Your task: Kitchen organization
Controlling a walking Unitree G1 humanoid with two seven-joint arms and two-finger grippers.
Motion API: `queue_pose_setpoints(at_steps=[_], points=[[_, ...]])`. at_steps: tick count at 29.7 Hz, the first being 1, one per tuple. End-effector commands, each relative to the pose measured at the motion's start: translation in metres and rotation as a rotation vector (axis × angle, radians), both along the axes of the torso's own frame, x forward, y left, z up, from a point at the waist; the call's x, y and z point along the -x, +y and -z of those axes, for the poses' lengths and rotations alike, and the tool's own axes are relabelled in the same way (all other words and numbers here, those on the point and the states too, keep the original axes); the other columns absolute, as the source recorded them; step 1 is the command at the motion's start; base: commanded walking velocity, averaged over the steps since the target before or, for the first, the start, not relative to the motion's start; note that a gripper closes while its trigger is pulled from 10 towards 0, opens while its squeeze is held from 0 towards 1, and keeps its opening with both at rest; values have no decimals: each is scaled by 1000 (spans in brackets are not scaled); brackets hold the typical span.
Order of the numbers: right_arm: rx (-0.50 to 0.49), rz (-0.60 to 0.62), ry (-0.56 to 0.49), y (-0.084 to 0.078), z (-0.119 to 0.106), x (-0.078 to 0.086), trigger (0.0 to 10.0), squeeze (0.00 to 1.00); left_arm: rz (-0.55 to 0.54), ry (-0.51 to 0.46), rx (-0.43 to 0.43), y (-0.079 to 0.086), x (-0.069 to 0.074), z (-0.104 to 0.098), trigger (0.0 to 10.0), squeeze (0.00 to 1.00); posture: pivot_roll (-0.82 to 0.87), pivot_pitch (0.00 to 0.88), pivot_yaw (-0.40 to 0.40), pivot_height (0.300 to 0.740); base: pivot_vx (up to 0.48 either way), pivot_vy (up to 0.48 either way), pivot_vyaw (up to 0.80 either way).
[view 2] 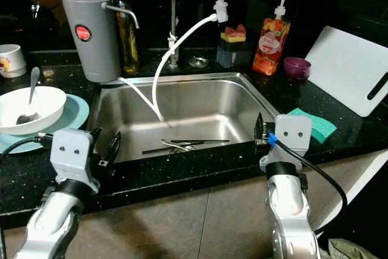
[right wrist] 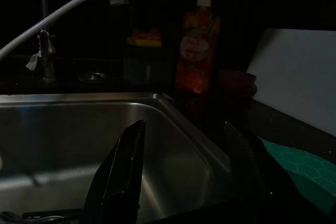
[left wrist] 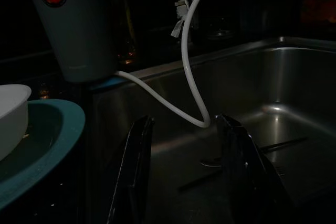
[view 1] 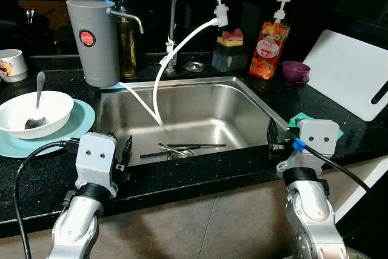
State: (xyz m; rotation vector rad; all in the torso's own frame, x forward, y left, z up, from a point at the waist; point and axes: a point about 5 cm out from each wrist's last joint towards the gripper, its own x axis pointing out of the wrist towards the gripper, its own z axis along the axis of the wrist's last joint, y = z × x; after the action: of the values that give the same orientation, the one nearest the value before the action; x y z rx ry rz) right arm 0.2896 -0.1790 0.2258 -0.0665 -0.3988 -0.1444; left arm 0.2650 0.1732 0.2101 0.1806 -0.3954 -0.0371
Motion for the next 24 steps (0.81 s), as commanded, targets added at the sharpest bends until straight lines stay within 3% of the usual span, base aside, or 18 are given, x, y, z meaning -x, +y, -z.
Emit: queue_pose_setpoints(at_steps=[1, 24], points=[[-7, 1, 0, 0, 0, 0, 10000, 0, 5, 7, -3, -1, 1, 3, 10000, 0, 115, 114, -84, 740, 0, 0, 0], [-12, 3, 4, 1, 2, 1, 10000, 0, 7, 7, -4, -1, 0, 2, 10000, 0, 118, 118, -81, 740, 0, 0, 0]])
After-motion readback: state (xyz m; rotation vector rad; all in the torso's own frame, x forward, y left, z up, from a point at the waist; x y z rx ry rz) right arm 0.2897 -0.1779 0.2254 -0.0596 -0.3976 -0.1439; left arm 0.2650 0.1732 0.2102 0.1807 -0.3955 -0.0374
